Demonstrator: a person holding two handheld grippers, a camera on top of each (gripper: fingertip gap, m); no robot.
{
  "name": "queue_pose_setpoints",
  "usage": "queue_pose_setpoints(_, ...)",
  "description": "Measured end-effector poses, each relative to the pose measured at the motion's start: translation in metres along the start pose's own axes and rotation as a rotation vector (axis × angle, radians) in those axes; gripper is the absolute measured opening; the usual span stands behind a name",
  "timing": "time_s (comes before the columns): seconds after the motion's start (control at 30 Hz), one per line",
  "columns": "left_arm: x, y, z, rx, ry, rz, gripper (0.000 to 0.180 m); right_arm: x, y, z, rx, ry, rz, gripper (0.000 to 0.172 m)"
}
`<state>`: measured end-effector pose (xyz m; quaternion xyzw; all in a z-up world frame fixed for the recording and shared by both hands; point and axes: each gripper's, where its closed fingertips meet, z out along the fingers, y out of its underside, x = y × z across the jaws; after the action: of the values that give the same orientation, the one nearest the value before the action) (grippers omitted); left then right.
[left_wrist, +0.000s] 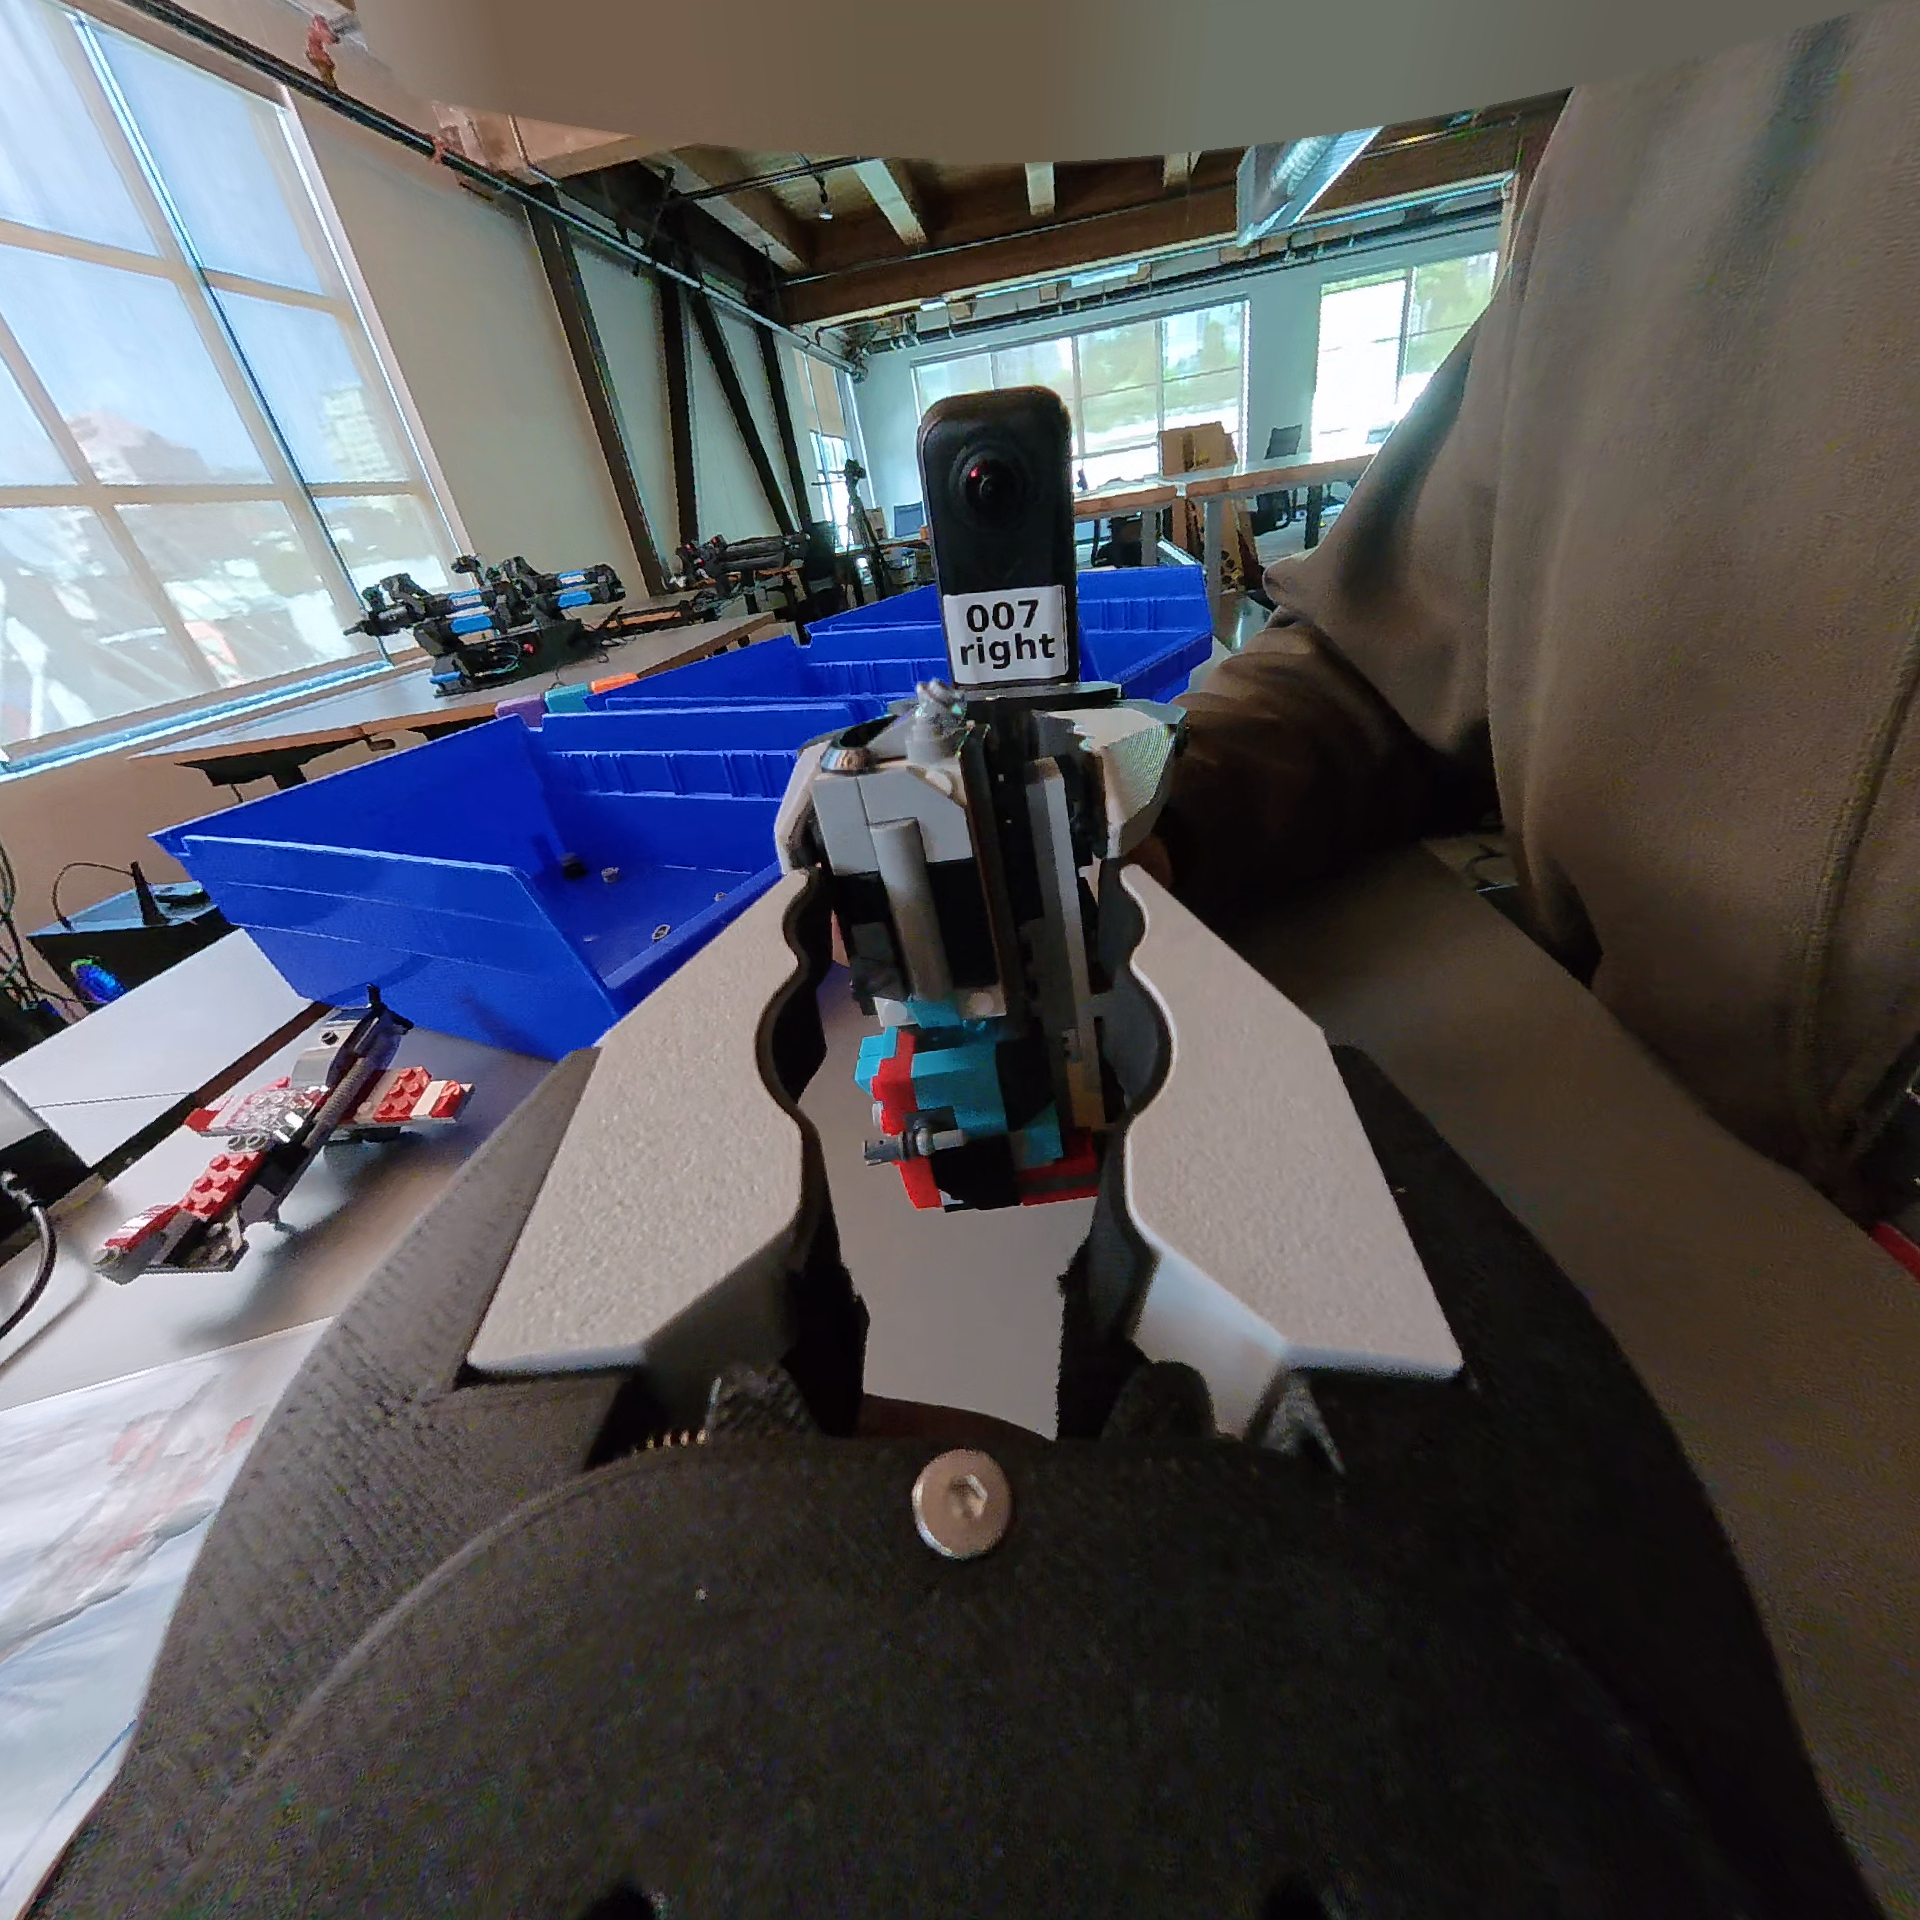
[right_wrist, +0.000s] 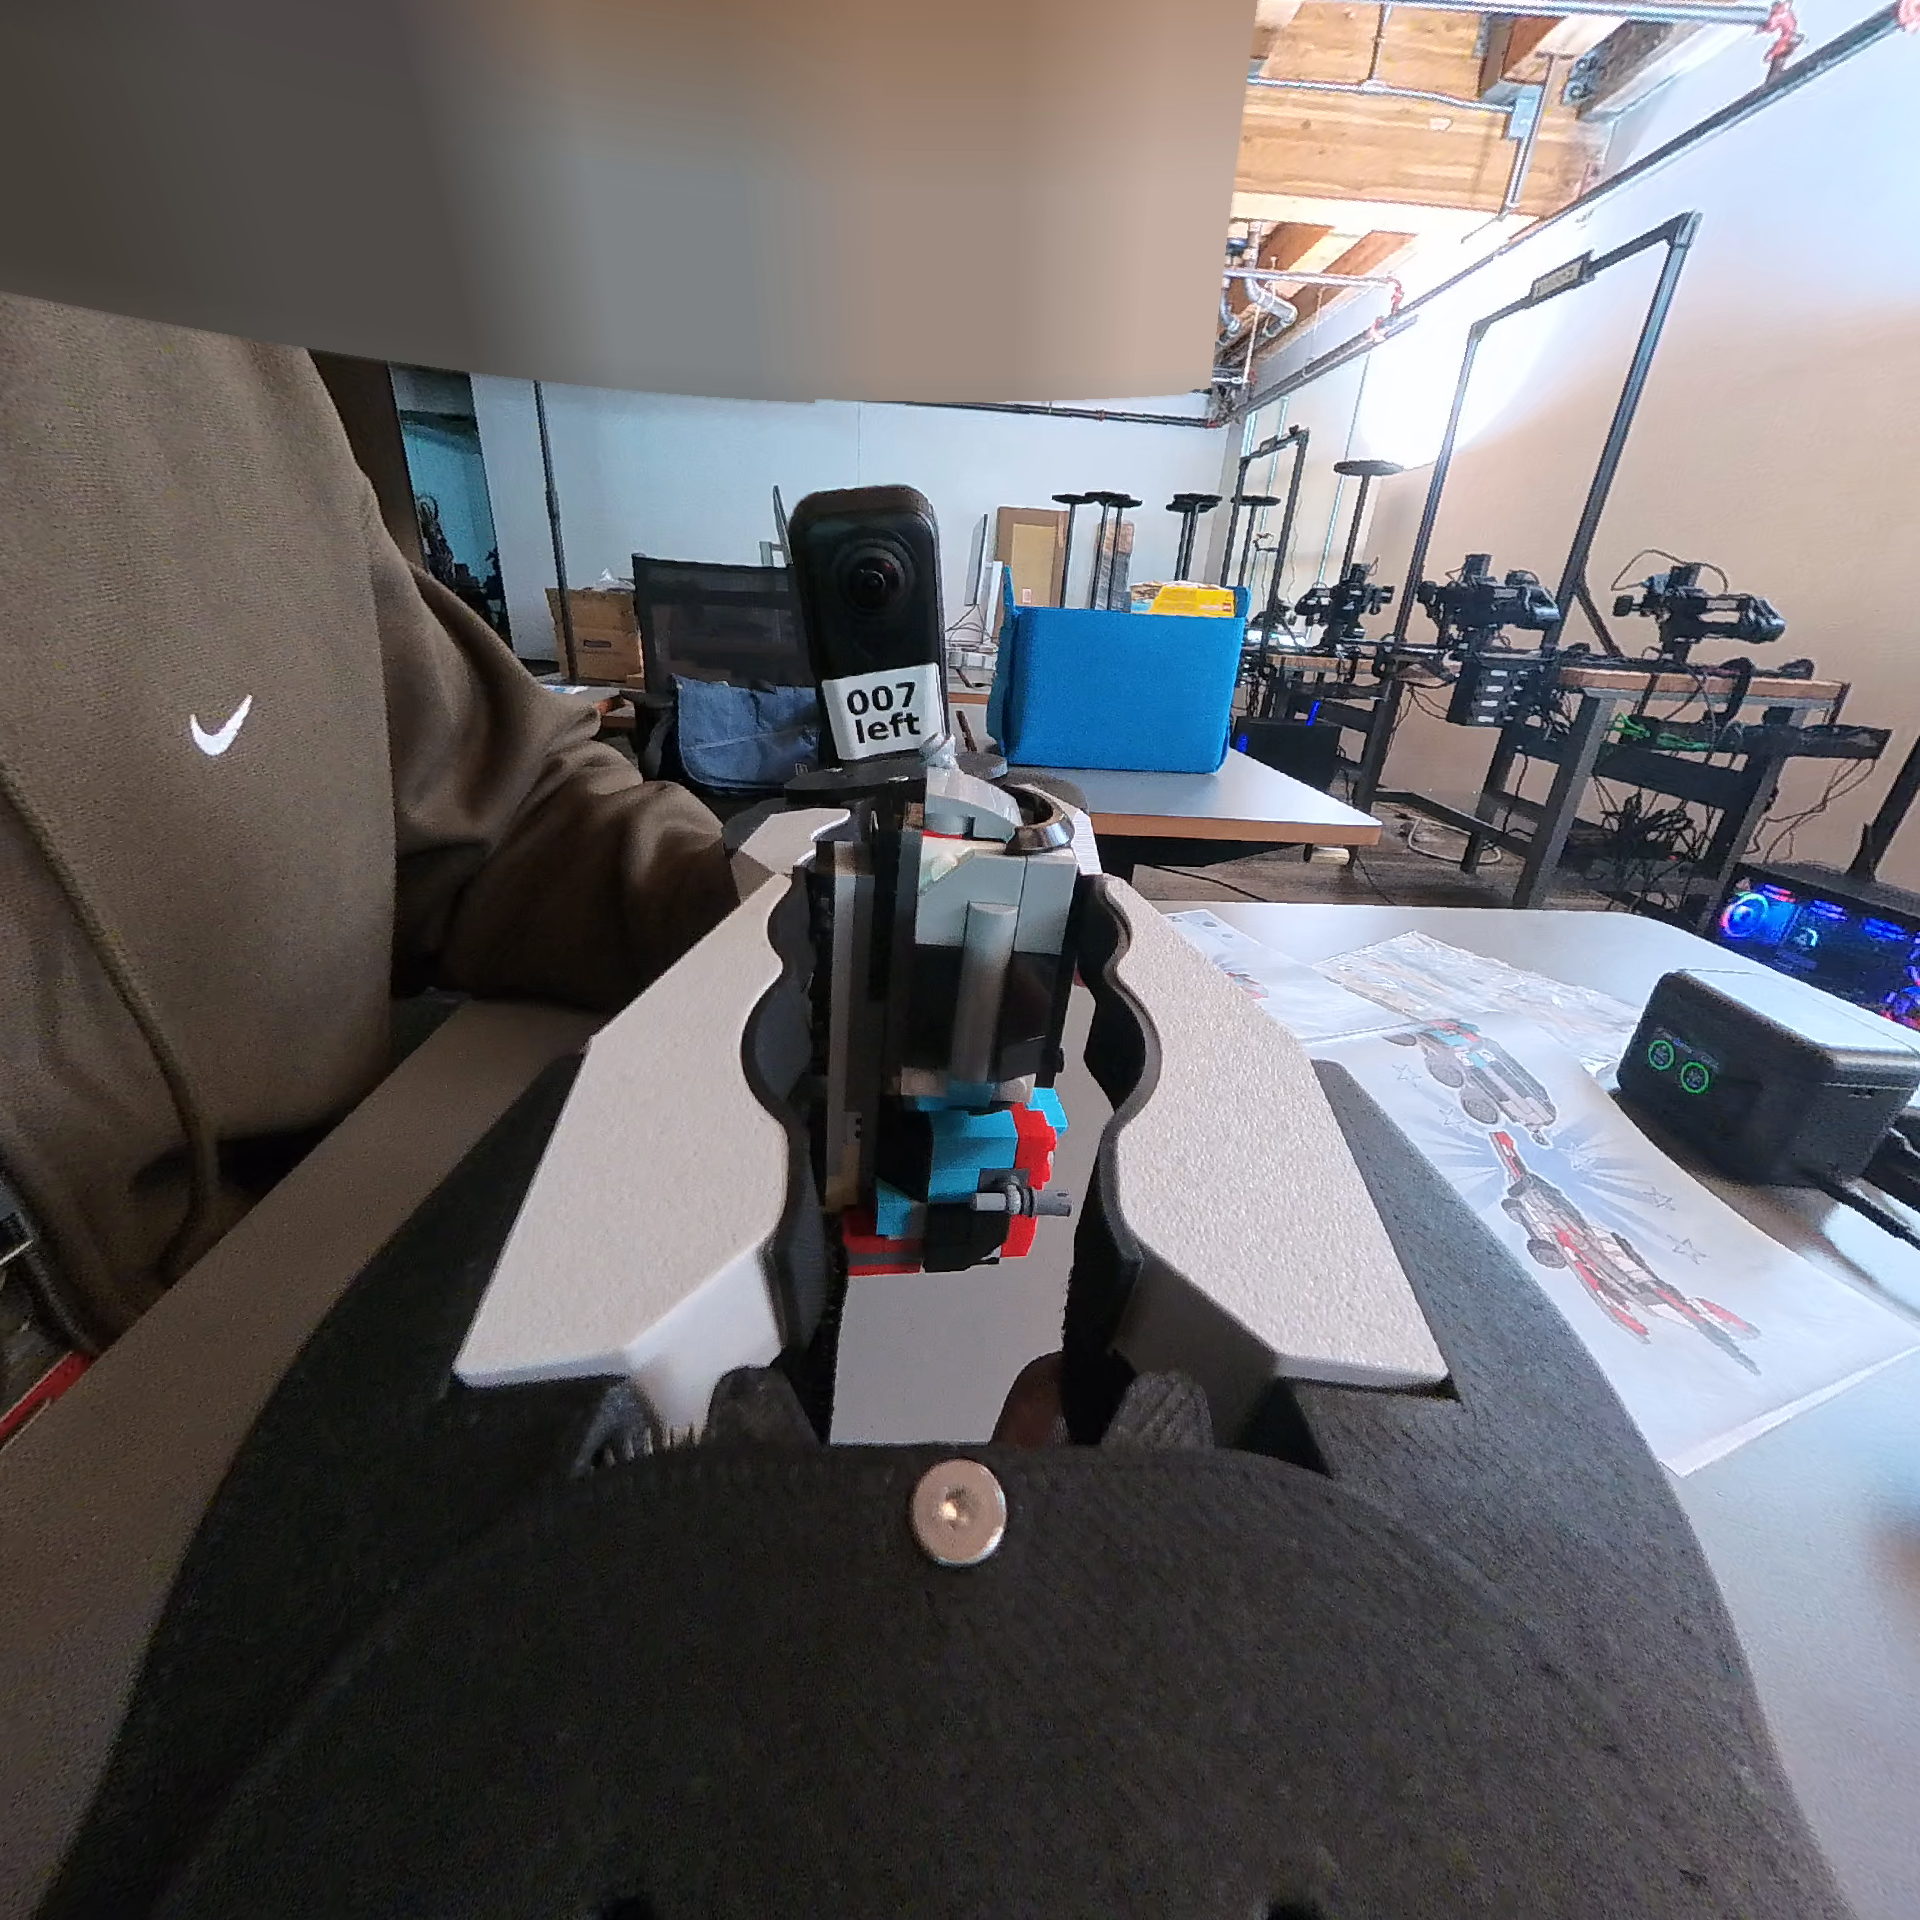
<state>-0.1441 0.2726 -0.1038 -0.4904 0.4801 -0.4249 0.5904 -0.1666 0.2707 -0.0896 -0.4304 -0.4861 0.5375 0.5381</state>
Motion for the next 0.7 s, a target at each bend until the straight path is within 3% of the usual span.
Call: queue_pose_setpoints(0.7,-0.002,-0.0015,0.0019,0.019,-0.035,0.051,0.051,0.0003,-0.0008,-0.0016,0.027,-0.018,0.028,0.05)
